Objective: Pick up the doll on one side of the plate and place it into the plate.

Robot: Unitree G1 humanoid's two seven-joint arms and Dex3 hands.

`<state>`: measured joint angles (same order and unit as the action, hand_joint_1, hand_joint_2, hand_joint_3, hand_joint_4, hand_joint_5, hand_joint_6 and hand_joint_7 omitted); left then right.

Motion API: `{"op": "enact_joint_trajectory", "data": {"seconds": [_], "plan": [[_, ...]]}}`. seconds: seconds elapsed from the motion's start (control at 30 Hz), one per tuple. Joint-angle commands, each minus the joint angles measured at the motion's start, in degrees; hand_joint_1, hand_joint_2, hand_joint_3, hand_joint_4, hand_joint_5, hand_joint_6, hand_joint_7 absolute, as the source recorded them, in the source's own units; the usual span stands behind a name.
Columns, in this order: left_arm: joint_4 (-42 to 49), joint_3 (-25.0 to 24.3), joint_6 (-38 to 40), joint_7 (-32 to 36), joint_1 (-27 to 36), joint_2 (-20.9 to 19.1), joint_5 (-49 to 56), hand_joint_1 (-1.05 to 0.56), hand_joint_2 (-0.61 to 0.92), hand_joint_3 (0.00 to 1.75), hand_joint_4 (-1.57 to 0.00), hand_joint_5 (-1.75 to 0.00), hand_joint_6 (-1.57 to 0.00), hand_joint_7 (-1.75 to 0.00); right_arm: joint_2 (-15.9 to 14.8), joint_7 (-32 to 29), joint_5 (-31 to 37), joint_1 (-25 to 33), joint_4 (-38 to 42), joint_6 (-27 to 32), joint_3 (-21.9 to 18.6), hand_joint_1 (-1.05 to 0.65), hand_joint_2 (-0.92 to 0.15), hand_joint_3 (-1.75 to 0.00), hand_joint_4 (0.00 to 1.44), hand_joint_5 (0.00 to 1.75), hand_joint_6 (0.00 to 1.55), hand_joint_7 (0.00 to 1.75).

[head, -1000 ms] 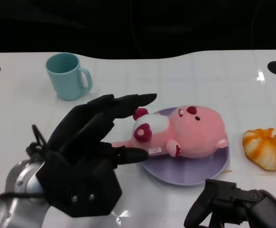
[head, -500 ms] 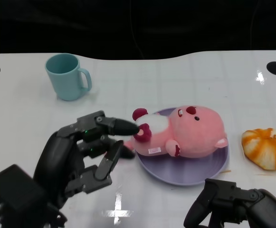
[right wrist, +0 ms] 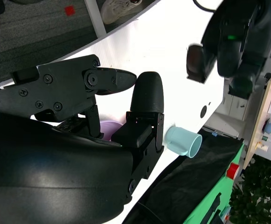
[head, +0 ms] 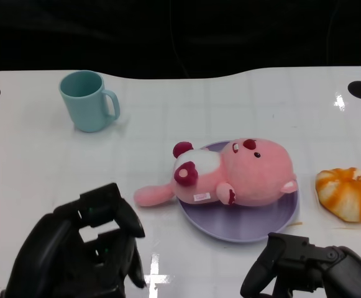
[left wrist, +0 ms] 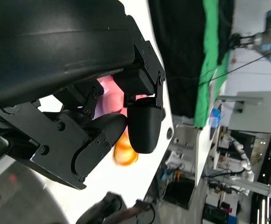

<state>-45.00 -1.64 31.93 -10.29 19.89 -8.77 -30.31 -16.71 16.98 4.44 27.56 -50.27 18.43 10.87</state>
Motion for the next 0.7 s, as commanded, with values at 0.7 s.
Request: {"op": "enact_joint_trajectory", "data": {"seconds": [0.7], "plan": [[9.1,2.1,6.3,-1.1,-2.1,-1.7,-4.6,-0.13,0.29,1.62,-0.96,-1.75,-0.79,-1.72,-1.2,0.8,-1.4,1.1,0.7,-2.0,-2.3,-0.24,-0.92,-0.32,0.69,1.57,0.61,1.29]]}}
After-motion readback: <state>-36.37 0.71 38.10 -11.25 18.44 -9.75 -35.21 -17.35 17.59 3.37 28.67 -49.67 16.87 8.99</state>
